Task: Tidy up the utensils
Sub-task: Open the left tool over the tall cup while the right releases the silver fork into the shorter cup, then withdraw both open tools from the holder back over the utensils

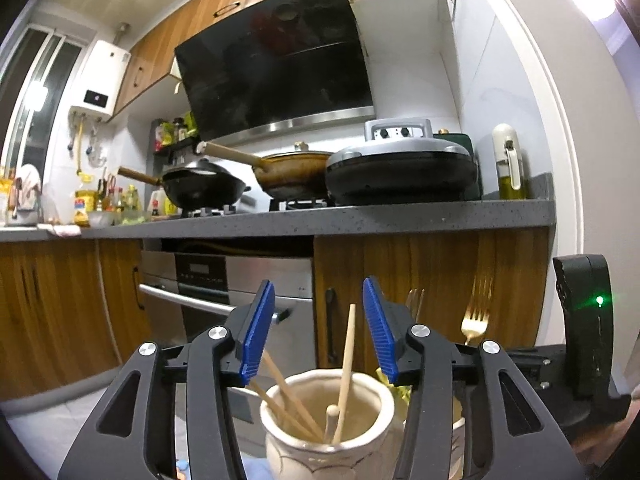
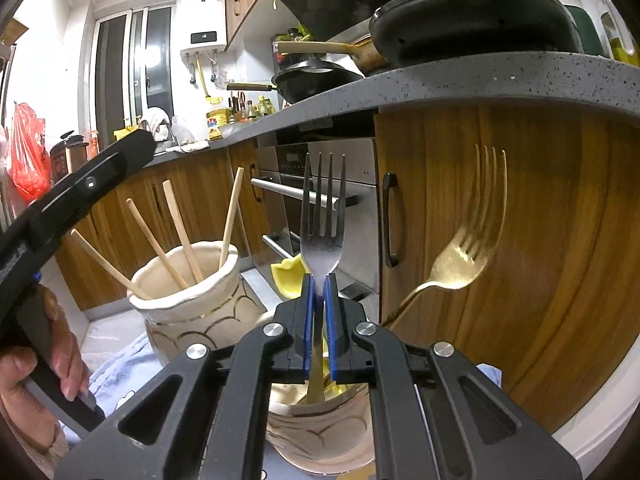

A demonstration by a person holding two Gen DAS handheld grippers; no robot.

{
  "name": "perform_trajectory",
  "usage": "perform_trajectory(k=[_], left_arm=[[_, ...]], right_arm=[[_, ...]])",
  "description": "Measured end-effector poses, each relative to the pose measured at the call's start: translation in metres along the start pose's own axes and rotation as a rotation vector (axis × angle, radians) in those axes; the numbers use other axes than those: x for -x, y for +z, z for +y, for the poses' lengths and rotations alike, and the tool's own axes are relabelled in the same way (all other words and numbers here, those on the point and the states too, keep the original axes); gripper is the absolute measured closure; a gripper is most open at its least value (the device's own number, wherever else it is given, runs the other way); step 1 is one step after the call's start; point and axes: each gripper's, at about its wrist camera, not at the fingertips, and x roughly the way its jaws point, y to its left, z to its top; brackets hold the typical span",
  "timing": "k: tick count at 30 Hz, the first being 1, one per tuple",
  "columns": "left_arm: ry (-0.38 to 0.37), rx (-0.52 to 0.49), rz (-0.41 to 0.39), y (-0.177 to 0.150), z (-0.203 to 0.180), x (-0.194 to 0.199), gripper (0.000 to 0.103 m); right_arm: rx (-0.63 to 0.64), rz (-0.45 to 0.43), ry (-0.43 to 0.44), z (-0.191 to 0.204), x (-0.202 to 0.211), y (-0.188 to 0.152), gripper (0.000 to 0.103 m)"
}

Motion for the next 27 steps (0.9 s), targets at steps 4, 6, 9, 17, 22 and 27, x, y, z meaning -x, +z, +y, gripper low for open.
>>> perform_trajectory(k=[4,6,9,17,22,27], left_arm=[[0.001,0.015,0.003,0.001,0.004,0.009,0.046],[0.011,0.016,0.007,0.002,0.006,0.013,0.042],[0.022,0.025,0.02,0.002,0.01,0.019,0.036],[0.066,0.046,0.089,-0.002,0.021,0.044,0.011],[0.075,0.074,0.175,-0.012,0.029,0.06,0.008],[0.1,0.079,0.248,-0.03,0.031,0.077,0.006]], right_arm=[[0.001,0.005,-0.002,0.001,-0.001,-0.001,0.086],[-0.002,-0.008,0.005,0.001,0.003,0.0,0.077],[0.0,-0.037,-0.006,0.001,0.014,0.001,0.074],[-0.022,-0.087,-0.022,0.001,0.051,-0.006,0.024],[-0.033,-0.105,-0.033,0.001,0.073,-0.015,0.007],[-0.067,-0.097,-0.043,0.001,0.088,-0.029,0.005]])
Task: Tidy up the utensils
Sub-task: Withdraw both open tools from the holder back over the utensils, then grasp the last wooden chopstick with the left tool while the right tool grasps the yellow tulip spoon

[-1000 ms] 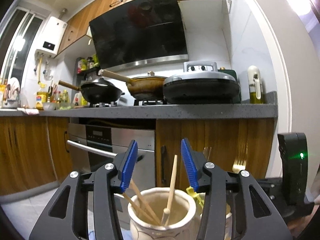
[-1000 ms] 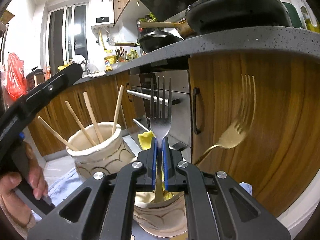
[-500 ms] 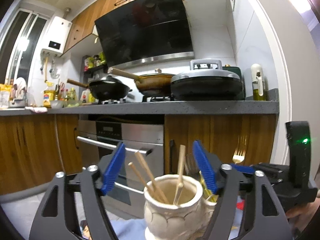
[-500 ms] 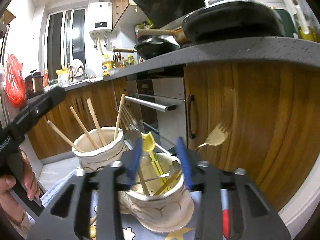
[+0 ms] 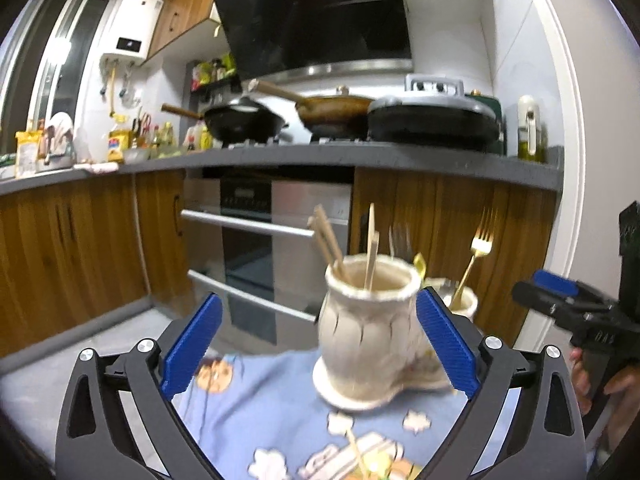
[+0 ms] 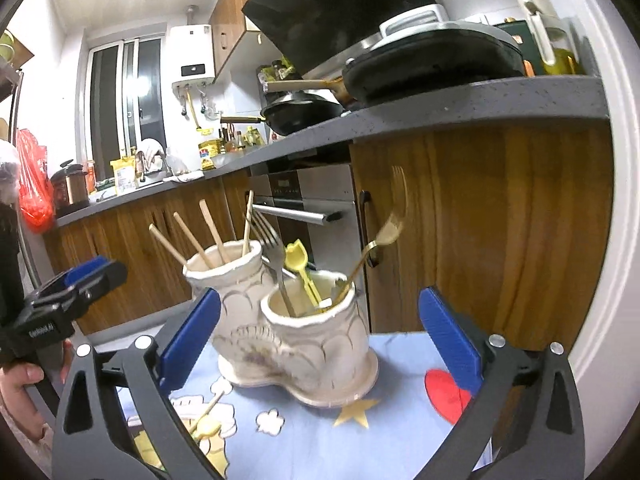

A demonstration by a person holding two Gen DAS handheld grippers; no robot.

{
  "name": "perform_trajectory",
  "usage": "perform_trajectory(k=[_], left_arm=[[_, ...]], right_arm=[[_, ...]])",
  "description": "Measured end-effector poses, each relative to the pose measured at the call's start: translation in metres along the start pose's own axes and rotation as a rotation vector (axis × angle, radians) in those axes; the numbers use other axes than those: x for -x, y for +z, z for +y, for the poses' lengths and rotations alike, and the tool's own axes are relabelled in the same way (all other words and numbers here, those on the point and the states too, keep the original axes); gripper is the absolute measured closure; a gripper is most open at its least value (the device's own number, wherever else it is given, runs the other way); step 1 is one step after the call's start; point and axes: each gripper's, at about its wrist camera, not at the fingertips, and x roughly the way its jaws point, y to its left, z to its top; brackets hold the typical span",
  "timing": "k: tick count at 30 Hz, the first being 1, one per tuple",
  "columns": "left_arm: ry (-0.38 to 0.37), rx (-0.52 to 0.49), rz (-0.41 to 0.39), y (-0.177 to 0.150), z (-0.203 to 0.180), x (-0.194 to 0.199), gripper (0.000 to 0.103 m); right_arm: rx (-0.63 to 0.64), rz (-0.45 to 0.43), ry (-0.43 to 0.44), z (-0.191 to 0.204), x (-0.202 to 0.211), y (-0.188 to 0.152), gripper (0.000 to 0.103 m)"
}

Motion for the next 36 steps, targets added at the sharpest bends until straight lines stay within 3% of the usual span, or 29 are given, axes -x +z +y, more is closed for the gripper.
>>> perform_trajectory(k=[11,22,28,30,32,34,36], left_arm=[[0.024,-0.016,0.09,-0.029,0.005,0.022,0.005],[0.031,0.038,0.172,-0.044,0.027,0.03,0.005],[0.046,0.032,0.257,-0.054,0.031,0.017,0.005],[0.045,0.046,0.271,-0.055,0.034,0.015,0.005],[0.034,0.062,0.275,-0.056,0.036,0.014,0.005],[0.03,0.061,0.277,-0.056,0.036,0.013,0.005],[0.033,0.045,0.276,-0.055,0.034,0.013,0.005]], right_arm=[[0.013,0.125,-0.006,0.02,0.006,-0.033,0.005],[0.092,0.229,0.006,0.058,-0.001,-0.061,0.005],[0.098,0.354,0.061,0.077,-0.012,-0.074,0.006],[0.102,0.42,0.074,0.084,-0.02,-0.081,0.017],[0.097,0.495,0.083,0.091,-0.028,-0.089,0.044],[0.077,0.549,0.102,0.096,-0.034,-0.096,0.061],[0.05,0.581,0.119,0.099,-0.037,-0.099,0.071]])
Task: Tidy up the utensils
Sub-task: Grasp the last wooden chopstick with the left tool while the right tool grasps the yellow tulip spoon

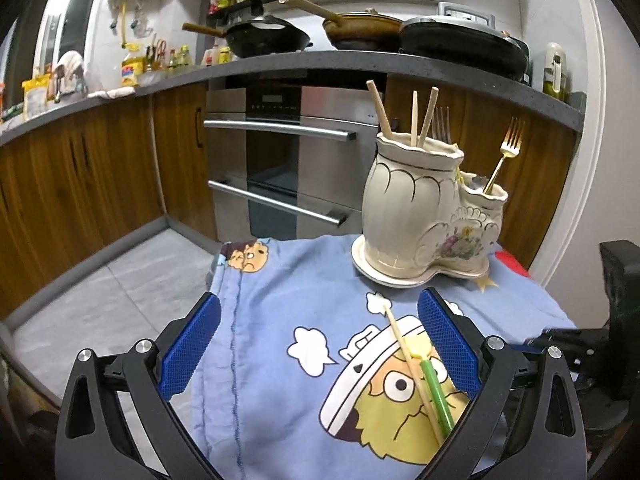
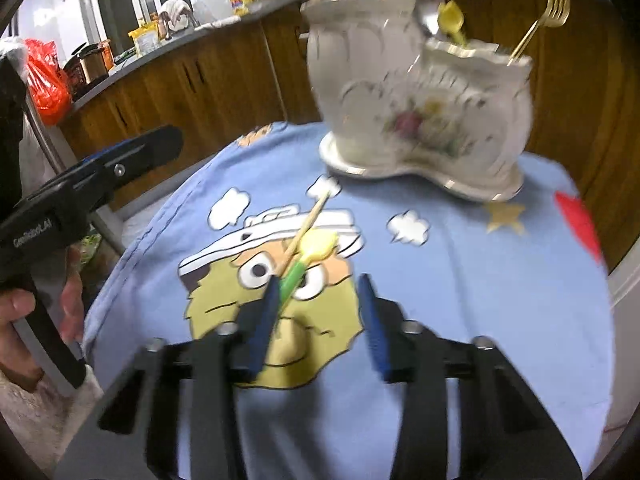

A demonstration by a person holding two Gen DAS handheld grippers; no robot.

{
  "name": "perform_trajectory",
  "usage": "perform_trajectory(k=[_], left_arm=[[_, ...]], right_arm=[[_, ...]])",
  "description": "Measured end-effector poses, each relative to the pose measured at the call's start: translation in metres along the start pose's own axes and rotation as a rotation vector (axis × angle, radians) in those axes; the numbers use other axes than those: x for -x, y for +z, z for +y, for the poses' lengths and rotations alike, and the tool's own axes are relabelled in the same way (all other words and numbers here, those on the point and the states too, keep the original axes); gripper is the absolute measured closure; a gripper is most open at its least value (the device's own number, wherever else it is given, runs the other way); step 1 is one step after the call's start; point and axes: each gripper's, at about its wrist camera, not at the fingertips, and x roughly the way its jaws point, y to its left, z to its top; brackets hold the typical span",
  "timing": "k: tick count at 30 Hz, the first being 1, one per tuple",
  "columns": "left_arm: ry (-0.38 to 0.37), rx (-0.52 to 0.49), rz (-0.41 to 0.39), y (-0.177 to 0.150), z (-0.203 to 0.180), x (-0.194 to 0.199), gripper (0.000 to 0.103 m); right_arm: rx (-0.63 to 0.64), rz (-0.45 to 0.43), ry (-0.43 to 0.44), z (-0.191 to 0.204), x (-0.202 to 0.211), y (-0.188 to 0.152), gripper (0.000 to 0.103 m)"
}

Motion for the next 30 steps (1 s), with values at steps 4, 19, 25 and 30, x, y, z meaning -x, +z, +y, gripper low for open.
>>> perform_trajectory(k=[4,19,25,30], left_arm=[[-0.001,-0.008,-0.001,0.0,-0.002,0.0,0.005],[-0.007,-0.012,0.019,-0.001,-0.003,-0.001,0.005],[-0.085,-0.03,0.145,-0.009,-0.021,-0.016,0.008],[-0.134,-0.117,0.299,-0.029,-0.055,-0.038,0.059]], right_arm=[[0.009,0.023,0.005,0.014,-0.006,0.0,0.08],[0.073,0.023,-0.073,0.011,-0.001,-0.003,0.094],[0.023,-0.052,-0.122,-0.028,0.026,-0.001,0.094],[-0.011,-0.07,-0.122,-0.045,0.033,-0.001,0.094]])
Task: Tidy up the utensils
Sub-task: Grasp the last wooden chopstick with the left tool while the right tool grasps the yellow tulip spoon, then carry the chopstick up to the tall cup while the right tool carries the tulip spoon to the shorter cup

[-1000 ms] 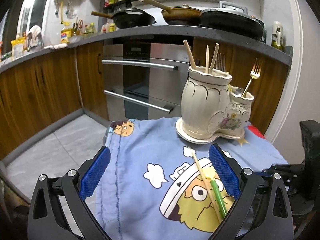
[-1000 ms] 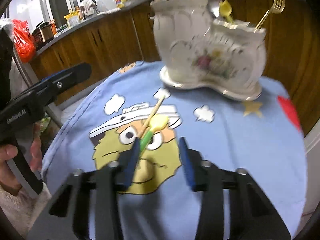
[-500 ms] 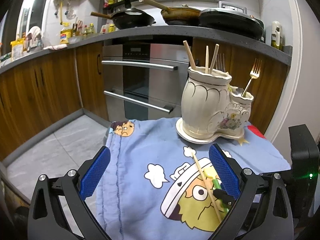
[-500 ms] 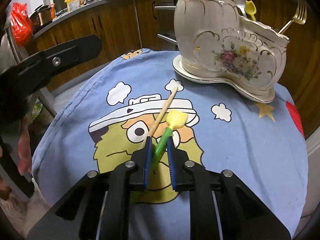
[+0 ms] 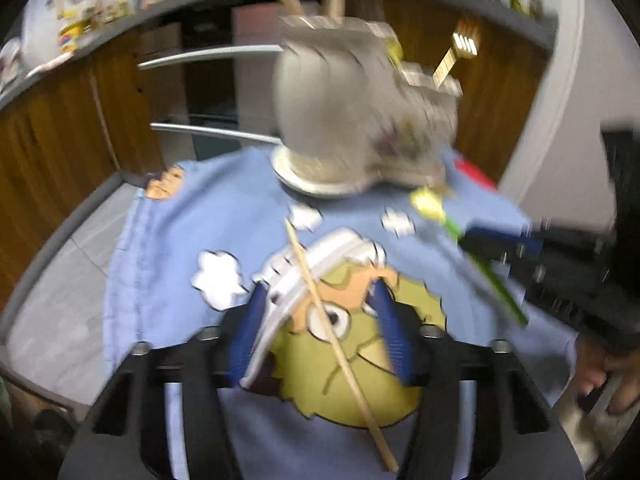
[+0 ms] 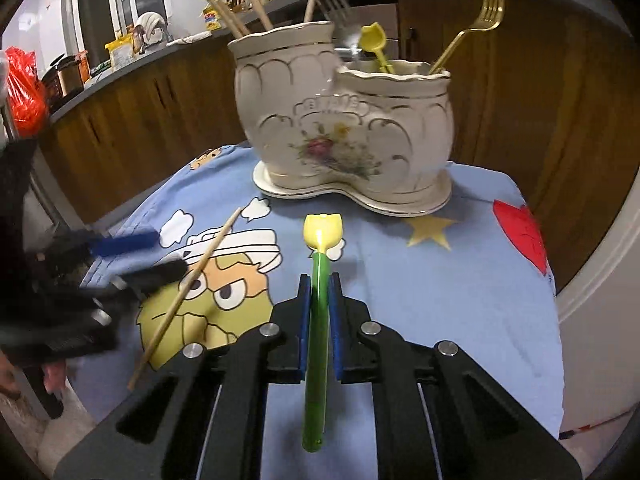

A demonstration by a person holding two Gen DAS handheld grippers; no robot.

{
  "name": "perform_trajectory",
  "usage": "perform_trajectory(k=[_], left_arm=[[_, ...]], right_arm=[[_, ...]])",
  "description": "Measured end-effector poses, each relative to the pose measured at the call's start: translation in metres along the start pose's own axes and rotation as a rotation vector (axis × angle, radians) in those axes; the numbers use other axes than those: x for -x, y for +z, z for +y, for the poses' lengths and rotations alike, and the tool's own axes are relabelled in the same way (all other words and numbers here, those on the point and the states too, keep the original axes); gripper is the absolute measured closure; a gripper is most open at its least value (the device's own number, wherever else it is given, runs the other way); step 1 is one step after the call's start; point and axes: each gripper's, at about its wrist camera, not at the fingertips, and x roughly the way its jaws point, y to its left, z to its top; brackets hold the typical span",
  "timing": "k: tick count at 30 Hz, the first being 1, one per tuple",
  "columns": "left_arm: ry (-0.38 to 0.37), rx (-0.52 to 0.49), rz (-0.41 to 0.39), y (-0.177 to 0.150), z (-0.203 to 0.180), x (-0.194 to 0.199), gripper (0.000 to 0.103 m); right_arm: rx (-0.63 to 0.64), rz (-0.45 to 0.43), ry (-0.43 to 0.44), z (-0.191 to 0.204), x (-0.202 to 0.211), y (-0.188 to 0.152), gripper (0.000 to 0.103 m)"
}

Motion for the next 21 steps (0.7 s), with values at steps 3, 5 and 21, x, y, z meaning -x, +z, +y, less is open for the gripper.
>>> perform_trajectory(k=[3,5,21], left_arm=[[0.031,-0.064,0.052,-0.005,-0.016,-0.013,0.073],[0.071,-0.089,0.075,-0.006,-0.02,-0.02,0.087],[0.001,-0.136,0.118,-0.004,-0.013,-0.018,0.081]], right_arm=[[0.019,-0.003,-0.005,0.0,-0.001,-0.001,0.094],[0.032,-0.005,-0.007,0.0,0.0,-0.002,0.094],[0.147,0.135,0.029,-0.012,-0.014,-0.008,0.09]])
